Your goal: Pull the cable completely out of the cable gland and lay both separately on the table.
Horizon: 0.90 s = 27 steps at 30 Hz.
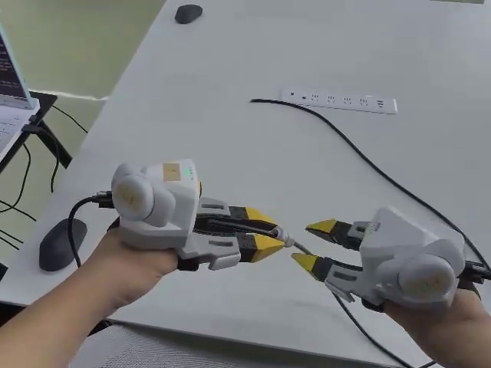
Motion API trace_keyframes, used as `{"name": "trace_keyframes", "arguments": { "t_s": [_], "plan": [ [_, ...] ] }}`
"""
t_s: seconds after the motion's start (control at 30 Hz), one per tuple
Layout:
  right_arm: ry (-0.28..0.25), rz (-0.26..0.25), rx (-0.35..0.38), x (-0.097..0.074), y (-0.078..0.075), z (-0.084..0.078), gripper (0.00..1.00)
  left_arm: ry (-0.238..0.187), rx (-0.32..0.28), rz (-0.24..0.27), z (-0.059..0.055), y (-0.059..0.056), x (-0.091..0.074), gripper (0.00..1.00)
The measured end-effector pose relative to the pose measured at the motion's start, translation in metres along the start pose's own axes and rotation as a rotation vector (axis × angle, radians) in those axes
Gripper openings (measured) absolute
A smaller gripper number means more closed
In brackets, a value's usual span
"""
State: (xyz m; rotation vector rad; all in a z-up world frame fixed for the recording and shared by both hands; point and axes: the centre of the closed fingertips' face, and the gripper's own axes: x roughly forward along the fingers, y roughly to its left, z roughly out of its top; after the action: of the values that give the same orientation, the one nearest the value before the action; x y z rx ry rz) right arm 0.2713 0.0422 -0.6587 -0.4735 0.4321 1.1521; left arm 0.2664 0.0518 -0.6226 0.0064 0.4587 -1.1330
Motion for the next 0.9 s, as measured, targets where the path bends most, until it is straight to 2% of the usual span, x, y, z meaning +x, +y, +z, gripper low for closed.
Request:
{"name": "trace_keyframes", "arguments": {
  "t_s": [0.1, 0.33, 0.67, 0.9],
  "plan": [
    [-0.011, 0.012, -0.016, 0.0026, 0.0033, 0.0051, 0.15, -0.002, -0.004, 0.000, -0.0002, -0.0010, 0.0002, 0.15],
    [-0.024, 0.022, -0.060, 0.0049, 0.0086, 0.0055, 0.02, -0.011, -0.020, 0.008, -0.0014, -0.0007, -0.0009, 0.15],
    [-0.012, 0.017, -0.082, 0.0048, 0.0078, 0.0030, 0.00, -0.007, -0.022, 0.008, -0.0028, -0.0028, 0.0000, 0.15],
    [-0.013, 0.011, -0.032, 0.0040, 0.0038, -0.0009, 0.00, -0.015, -0.026, 0.009, -0.0001, -0.0028, -0.0010, 0.15]
  ]
}}
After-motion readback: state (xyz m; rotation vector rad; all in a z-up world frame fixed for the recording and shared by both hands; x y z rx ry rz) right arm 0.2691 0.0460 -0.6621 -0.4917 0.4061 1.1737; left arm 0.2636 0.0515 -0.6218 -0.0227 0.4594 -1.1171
